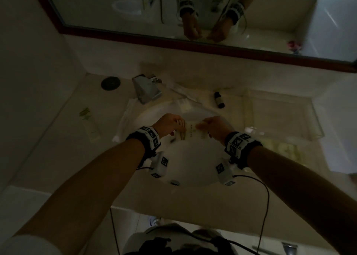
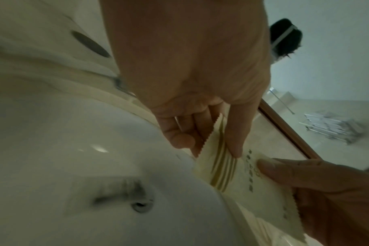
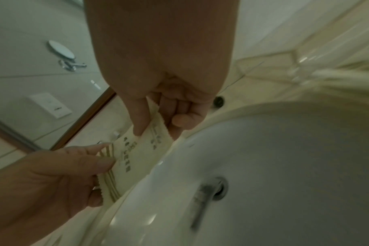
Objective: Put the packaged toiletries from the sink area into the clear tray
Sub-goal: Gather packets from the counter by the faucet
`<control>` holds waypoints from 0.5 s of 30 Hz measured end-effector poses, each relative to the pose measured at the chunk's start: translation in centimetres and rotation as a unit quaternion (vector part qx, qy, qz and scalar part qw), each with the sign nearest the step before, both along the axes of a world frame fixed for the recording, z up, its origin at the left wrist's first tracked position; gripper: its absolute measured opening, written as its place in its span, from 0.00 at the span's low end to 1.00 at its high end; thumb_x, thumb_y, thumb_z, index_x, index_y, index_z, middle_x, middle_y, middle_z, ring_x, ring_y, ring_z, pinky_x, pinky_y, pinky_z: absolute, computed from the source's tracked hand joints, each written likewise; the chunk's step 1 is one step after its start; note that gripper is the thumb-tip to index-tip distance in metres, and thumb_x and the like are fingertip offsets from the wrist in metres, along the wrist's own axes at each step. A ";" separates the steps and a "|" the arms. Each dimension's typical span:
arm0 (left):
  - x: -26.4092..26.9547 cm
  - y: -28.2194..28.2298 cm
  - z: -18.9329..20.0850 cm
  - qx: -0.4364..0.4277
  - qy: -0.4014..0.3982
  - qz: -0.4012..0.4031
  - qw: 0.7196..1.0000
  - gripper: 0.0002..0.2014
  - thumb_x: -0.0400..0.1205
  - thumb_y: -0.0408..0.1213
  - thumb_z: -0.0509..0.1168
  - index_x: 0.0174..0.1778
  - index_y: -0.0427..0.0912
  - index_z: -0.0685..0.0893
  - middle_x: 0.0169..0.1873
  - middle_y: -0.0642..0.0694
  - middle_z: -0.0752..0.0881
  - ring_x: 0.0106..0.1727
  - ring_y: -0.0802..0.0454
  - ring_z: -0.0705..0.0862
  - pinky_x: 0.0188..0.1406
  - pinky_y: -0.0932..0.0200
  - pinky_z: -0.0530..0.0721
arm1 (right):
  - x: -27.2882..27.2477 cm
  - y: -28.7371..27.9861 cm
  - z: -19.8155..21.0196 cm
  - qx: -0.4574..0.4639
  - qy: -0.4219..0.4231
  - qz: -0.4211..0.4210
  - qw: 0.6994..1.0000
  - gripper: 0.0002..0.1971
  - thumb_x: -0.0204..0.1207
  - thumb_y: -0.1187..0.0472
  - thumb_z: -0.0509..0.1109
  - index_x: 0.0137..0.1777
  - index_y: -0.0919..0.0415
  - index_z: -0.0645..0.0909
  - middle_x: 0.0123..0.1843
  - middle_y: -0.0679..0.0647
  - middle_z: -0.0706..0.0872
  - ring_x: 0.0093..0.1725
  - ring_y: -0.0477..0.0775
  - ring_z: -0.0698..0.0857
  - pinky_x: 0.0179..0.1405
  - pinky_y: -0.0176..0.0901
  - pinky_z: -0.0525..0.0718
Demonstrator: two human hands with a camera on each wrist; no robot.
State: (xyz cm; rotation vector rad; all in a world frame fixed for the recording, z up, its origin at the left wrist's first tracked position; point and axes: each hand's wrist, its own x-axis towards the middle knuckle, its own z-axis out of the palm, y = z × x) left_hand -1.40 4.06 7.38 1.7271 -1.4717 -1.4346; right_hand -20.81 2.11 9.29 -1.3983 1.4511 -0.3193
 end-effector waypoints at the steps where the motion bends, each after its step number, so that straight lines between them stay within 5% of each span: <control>1: -1.1 -0.2 0.2 0.002 0.001 -0.005 1.000 0.08 0.77 0.28 0.71 0.50 0.32 0.84 0.33 0.45 0.79 0.35 0.50 0.79 0.28 0.63 0.79 | -1.1 -0.1 -0.1 0.002 -0.001 -0.006 1.000 0.07 0.77 0.58 0.72 0.46 0.63 0.86 0.34 0.52 0.82 0.30 0.49 0.77 0.30 0.37 0.75; 6: -6.3 -1.1 0.6 -0.014 -0.011 -0.008 1.000 0.08 0.74 0.30 0.74 0.41 0.31 0.81 0.30 0.39 0.76 0.31 0.46 0.77 0.37 0.54 0.78 | -6.6 -0.1 0.3 0.023 -0.020 -0.022 0.999 0.11 0.75 0.62 0.74 0.55 0.65 0.85 0.37 0.53 0.84 0.32 0.49 0.79 0.31 0.39 0.77; 11: -11.5 -1.6 1.2 -0.007 0.001 -0.022 1.000 0.12 0.77 0.27 0.71 0.31 0.37 0.75 0.22 0.44 0.70 0.14 0.59 0.70 0.22 0.64 0.71 | -11.6 -0.4 0.4 0.004 -0.011 -0.065 0.998 0.11 0.73 0.64 0.76 0.53 0.69 0.86 0.41 0.58 0.85 0.32 0.49 0.80 0.30 0.38 0.77; 13: -13.6 -1.8 1.3 -0.013 -0.010 -0.043 0.999 0.10 0.77 0.26 0.70 0.34 0.42 0.79 0.25 0.46 0.75 0.18 0.60 0.74 0.18 0.66 0.71 | -13.5 -0.3 0.4 0.001 -0.016 -0.086 0.996 0.10 0.73 0.65 0.76 0.52 0.68 0.86 0.41 0.59 0.85 0.32 0.49 0.78 0.28 0.38 0.75; 15: -15.5 -2.0 1.3 -0.020 -0.008 -0.056 0.998 0.07 0.76 0.26 0.71 0.47 0.40 0.83 0.34 0.42 0.81 0.32 0.48 0.80 0.24 0.62 0.75 | -15.4 -0.1 0.4 0.000 -0.035 -0.110 0.993 0.08 0.73 0.66 0.75 0.51 0.67 0.85 0.39 0.56 0.84 0.32 0.49 0.78 0.27 0.36 0.74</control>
